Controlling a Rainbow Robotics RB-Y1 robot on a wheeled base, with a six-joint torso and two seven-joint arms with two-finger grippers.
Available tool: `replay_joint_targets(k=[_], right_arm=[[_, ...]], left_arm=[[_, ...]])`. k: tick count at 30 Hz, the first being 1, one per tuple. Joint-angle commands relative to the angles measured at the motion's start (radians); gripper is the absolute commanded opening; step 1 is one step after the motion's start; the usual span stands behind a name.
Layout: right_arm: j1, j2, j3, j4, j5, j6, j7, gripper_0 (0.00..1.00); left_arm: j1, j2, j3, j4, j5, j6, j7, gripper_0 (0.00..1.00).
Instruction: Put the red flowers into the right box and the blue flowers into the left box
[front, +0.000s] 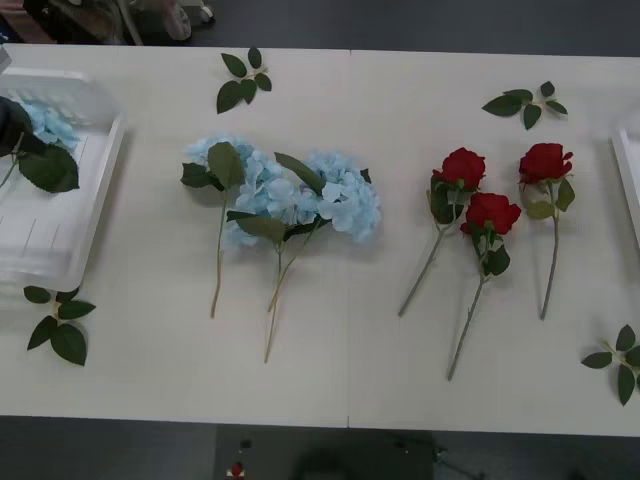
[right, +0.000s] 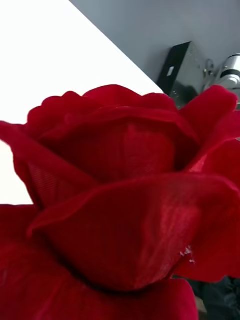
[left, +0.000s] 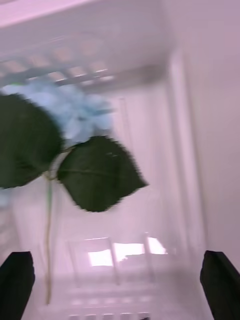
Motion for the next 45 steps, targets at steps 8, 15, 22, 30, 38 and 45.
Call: replay_joint_targets(k=[8, 15, 22, 30, 38, 45], right_arm=[[-0.032, 0.11, -0.008, 0.36, 0.065, -0.354, -0.058, 0.0], [-0.032, 0.11, -0.008, 0.363, 0.055, -0.354, -0.064, 0.62], [-0.032, 0.095, -0.008, 0.329, -0.115, -0.251, -0.046, 0.78], [0.029, 0.026, -0.048, -0.011, -0.501, 0.212, -0.147, 0.82], [0.18, 0.056, -0.045, -0.347, -0.481, 0.283, -0.489, 0.83], [0.196, 0.155, -0.041, -0.304, -0.371, 0.254, -0.545, 0.83]], left_arm=[[0.065, -0.158, 0.051, -0.175, 0.041, -0.006, 0.218, 1.0], [0.099, -0.313, -0.041, -0.198, -0.169, -0.115, 0.262, 1.0], [0.05, -0.371, -0.216, -0.186, -0.303, -0.217, 0.402, 1.0], [-0.047, -0.485, -0.336, -0.085, -0.367, -0.229, 0.502, 1.0], [-0.051, -0.54, -0.336, 0.01, -0.438, -0.318, 0.505, 0.0], [-0.062, -0.505, -0.336, 0.006, -0.447, -0.322, 0.497, 0.0]])
